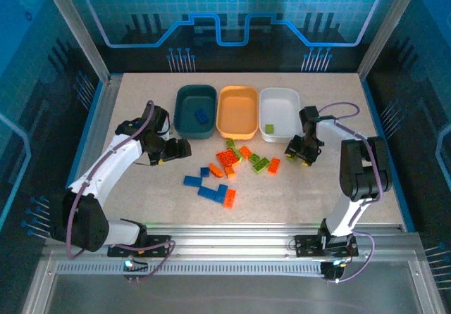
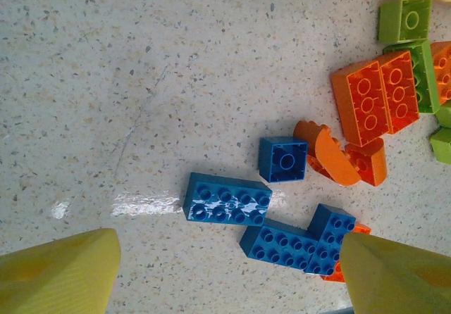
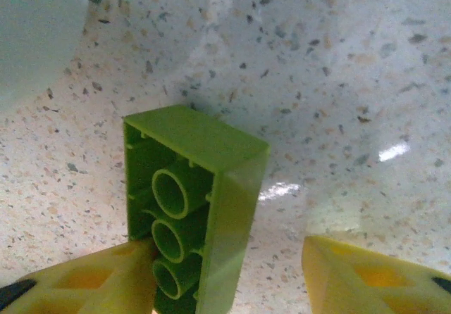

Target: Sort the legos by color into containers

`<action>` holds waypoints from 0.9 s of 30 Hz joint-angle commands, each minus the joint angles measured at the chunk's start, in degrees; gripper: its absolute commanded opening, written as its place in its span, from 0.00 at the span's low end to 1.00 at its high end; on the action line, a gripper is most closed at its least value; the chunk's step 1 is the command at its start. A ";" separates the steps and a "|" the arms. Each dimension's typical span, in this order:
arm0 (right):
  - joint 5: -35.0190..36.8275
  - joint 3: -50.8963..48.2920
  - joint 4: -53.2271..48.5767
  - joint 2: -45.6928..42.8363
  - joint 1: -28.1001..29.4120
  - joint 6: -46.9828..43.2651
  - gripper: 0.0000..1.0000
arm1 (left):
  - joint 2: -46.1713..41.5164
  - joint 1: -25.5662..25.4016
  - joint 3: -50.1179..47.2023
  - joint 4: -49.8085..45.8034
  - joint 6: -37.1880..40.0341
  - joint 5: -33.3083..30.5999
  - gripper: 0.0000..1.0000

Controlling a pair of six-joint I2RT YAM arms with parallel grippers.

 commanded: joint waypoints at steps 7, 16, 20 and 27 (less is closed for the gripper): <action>0.33 0.79 -0.60 1.05 0.55 -0.94 0.31 | -0.71 0.12 -0.85 -0.90 -1.31 0.62 0.84; 2.09 -4.02 -5.76 -9.53 0.57 0.68 0.17 | -0.54 0.13 -2.32 1.60 -1.58 2.06 0.84; 1.07 -1.77 -11.33 -18.29 0.94 1.63 0.17 | -1.00 0.13 -3.29 2.55 -1.42 2.89 0.85; -3.36 15.22 -15.26 -13.06 1.33 -2.68 0.18 | -2.01 0.16 -4.88 3.31 -1.22 4.33 0.87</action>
